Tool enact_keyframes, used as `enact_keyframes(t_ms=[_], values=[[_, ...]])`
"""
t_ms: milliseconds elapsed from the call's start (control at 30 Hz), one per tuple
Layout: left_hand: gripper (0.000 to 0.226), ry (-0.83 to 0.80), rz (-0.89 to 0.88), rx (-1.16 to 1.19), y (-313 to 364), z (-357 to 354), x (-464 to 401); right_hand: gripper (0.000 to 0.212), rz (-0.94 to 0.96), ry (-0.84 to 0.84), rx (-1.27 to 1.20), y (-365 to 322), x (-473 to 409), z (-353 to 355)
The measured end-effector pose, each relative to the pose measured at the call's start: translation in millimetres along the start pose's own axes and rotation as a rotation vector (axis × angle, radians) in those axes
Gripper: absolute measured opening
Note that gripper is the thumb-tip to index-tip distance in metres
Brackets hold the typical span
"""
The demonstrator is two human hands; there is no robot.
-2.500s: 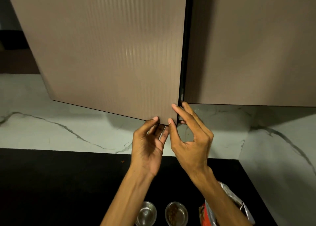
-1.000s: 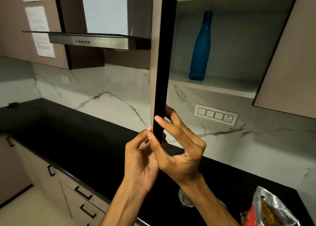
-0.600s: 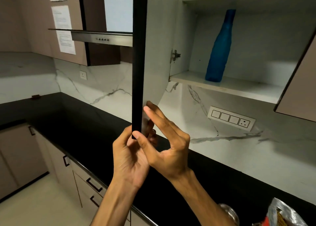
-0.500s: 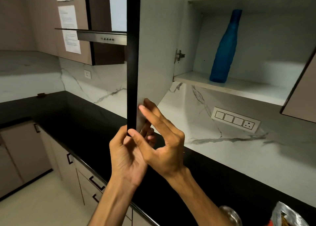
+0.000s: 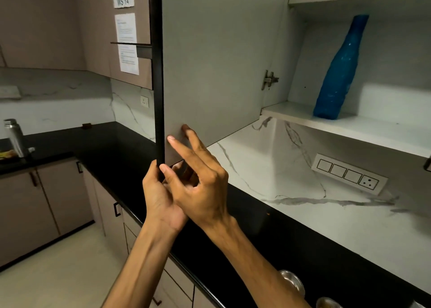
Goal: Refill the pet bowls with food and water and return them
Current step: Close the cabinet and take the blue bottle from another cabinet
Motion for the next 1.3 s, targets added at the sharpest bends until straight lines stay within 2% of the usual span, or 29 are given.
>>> enact_keyframes(t_ms=[233,667,833,1067,1300], values=[[0.075,0.018,0.003,-0.011,18,-1,-8,0.055,-0.021,-0.010,-0.027,6,-4,-29],[0.078,0.060,-0.081,-0.084,39,-1,-18,0.053,-0.046,-0.043,-0.038,11,-12,-55],[0.051,0.133,-0.049,-0.081,33,4,-17,0.050,-0.042,-0.055,-0.049,13,-12,-52],[0.036,0.156,-0.014,-0.095,16,-1,-13,0.049,-0.090,-0.018,-0.034,20,-8,-38],[0.024,0.113,0.017,-0.170,-11,-16,-21,0.048,-0.145,0.004,0.008,37,-7,-11]])
Point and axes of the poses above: each hand's wrist, its own x-axis away from the middle knuckle, its own z-axis out of the back of the hand, y = z × x, the point moved 2 cm from there along -x, towards the middle knuckle, and after that the axes turned 4 degrees about -x, right-handed, at the moved point
